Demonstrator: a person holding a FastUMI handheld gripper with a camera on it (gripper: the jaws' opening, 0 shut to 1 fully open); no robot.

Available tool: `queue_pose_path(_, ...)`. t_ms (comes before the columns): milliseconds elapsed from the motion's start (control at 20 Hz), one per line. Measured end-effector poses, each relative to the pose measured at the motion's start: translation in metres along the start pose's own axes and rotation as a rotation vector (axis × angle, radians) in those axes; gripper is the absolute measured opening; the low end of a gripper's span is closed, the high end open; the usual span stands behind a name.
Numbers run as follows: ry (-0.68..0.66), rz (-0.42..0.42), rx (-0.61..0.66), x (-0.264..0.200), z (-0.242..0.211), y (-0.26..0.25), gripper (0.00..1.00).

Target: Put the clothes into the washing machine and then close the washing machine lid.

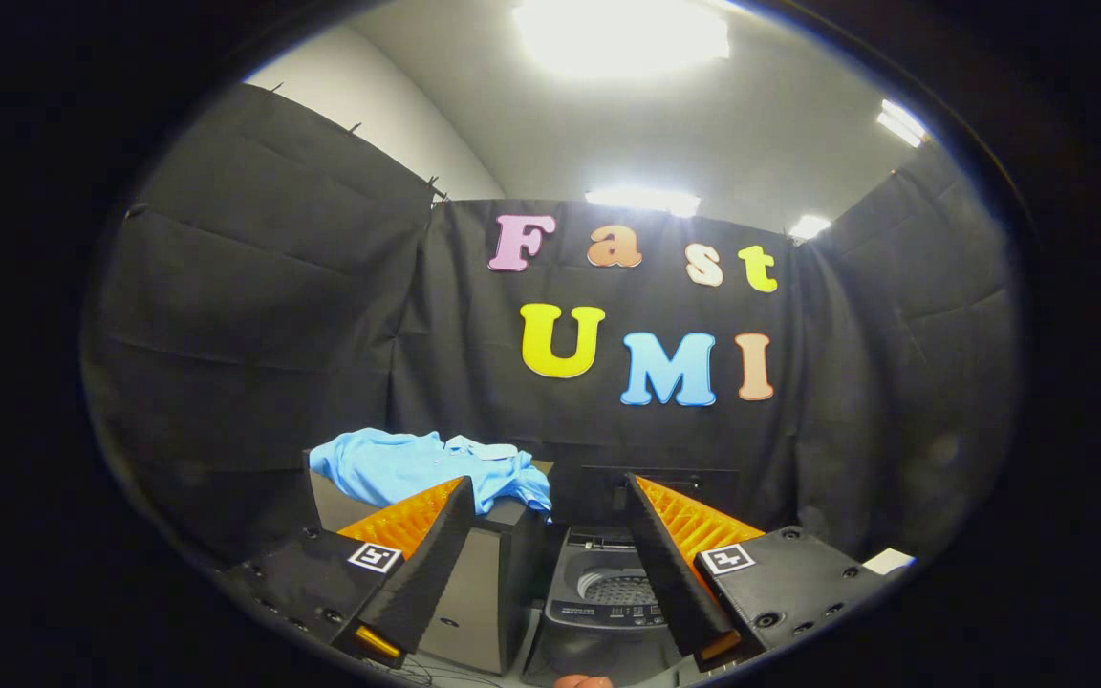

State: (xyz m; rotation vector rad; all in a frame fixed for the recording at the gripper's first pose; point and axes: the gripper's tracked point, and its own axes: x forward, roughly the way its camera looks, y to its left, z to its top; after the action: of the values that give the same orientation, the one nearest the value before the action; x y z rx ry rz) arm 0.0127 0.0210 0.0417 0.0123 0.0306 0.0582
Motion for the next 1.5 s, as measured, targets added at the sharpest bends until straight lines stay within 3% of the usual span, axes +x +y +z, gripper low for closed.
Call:
queue_pose_path(600, 0.275, 0.112, 0.075, 0.067, 0.03, 0.014, 0.98)
queue_pose_path(1050, 0.512, 0.166, 0.236, 0.155, 0.009, 0.047, 0.97)
queue_pose_path(1500, 0.621, 0.172, 0.175, 0.239, -0.013, 0.111, 0.98)
